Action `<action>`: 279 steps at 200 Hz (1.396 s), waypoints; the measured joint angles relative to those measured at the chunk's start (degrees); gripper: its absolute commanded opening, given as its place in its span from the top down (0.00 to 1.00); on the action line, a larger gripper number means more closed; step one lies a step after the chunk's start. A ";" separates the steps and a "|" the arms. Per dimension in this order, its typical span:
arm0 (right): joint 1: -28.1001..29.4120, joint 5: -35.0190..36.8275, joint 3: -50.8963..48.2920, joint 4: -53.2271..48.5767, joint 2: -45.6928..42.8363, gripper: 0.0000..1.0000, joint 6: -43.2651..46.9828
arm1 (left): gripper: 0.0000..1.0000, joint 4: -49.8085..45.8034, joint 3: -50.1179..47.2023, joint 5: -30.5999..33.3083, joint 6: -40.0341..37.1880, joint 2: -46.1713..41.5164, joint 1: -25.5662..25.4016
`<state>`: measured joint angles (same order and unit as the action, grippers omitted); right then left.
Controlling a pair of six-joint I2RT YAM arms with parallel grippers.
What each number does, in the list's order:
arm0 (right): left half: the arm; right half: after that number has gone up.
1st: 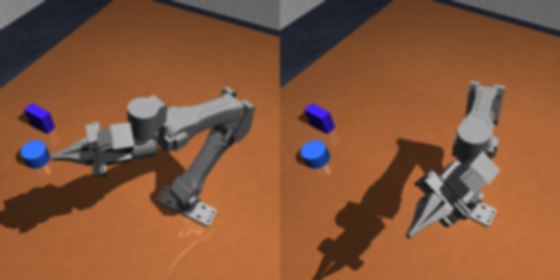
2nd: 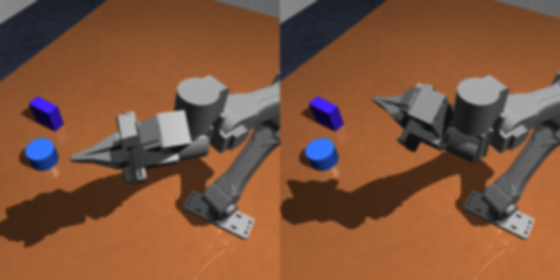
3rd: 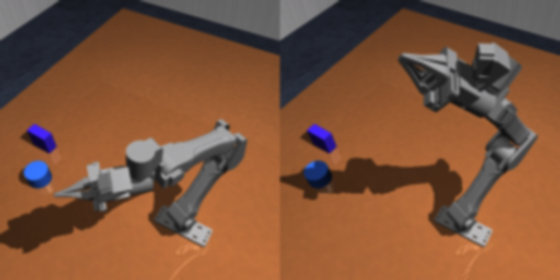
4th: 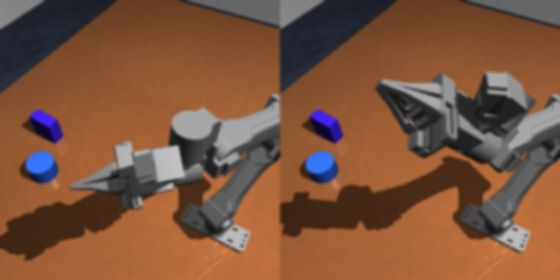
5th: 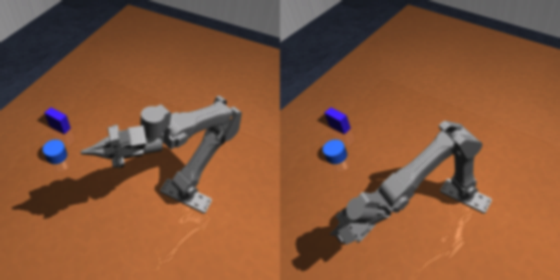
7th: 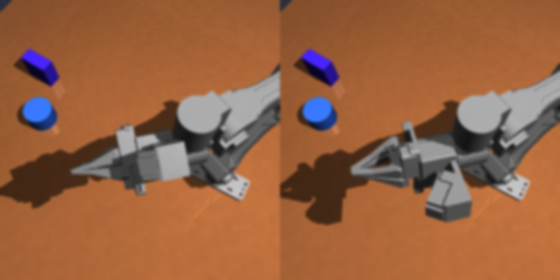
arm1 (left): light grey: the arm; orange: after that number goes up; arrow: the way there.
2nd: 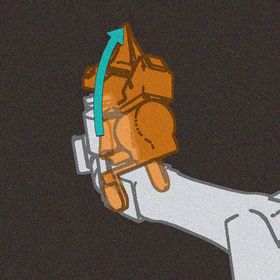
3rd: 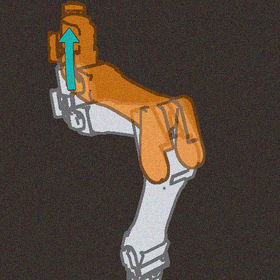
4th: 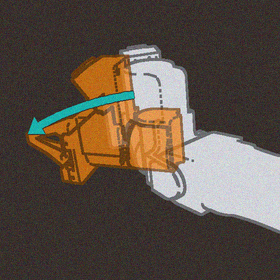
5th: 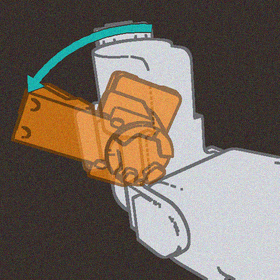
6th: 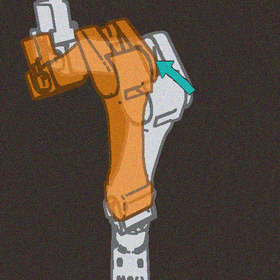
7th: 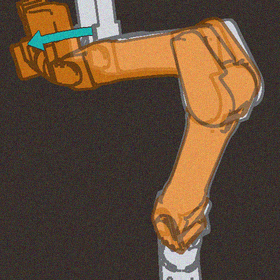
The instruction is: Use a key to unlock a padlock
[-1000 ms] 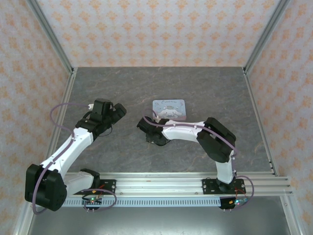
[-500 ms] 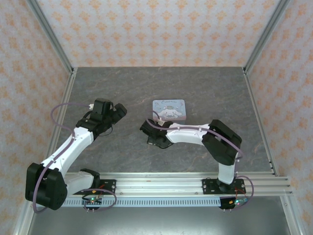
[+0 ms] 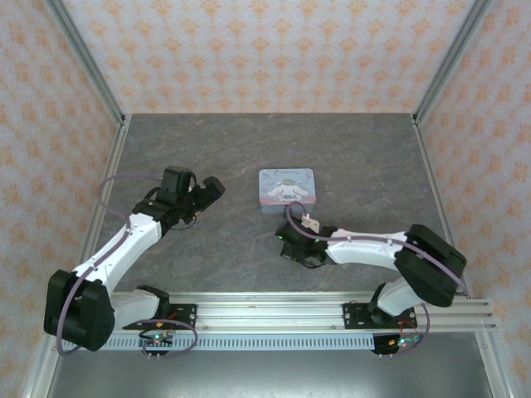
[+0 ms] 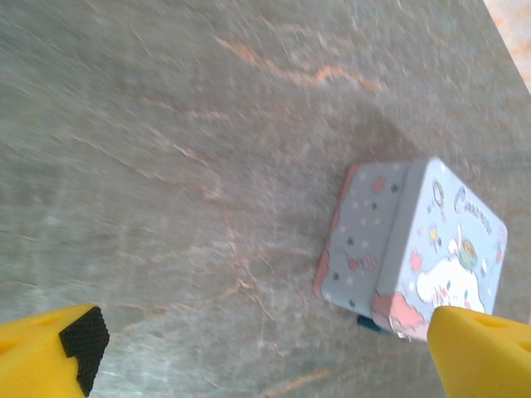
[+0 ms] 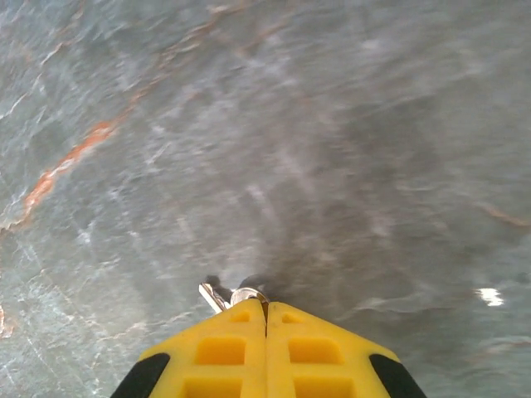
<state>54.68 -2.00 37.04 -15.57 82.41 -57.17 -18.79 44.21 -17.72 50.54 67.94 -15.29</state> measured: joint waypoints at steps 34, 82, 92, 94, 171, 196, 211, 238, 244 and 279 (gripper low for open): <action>-4.04 -1.46 -8.50 4.37 -8.85 1.00 -1.57 | 0.00 3.69 -0.46 -1.84 2.19 3.76 -7.93; -8.83 -3.96 -10.47 7.08 -18.10 1.00 -0.66 | 0.10 11.58 -0.48 -2.95 6.19 10.69 -16.57; -9.88 -4.87 -10.47 7.82 -19.30 1.00 0.00 | 0.14 13.11 -0.46 -3.08 6.99 12.46 -17.66; -10.10 -5.14 -10.47 8.02 -19.50 1.00 0.13 | 0.15 13.29 -0.44 -3.10 6.99 12.79 -17.86; -14.01 -11.43 -10.08 10.64 -21.05 1.00 2.58 | 0.33 21.51 3.56 -3.34 10.47 21.64 -24.13; -14.23 -12.63 -10.03 11.23 -20.70 1.00 2.86 | 0.37 25.09 4.11 -3.34 12.04 23.15 -25.05; -14.34 -12.90 -10.03 11.61 -20.44 1.00 2.97 | 0.39 26.71 4.24 -3.34 12.76 24.13 -25.64; -14.38 -13.07 -10.03 12.15 -19.98 1.00 2.97 | 0.42 28.17 4.24 -3.32 14.16 24.70 -27.12; -14.38 -13.07 -10.03 12.22 -19.93 1.00 2.97 | 0.43 28.55 4.24 -3.30 14.32 24.72 -27.43; -14.78 -13.09 -10.03 12.85 -19.43 1.00 2.95 | 0.47 31.30 4.13 -3.10 16.02 24.76 -29.11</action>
<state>39.90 -15.09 27.00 -2.72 62.98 -54.22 12.51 48.34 -20.82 66.57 92.71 -44.40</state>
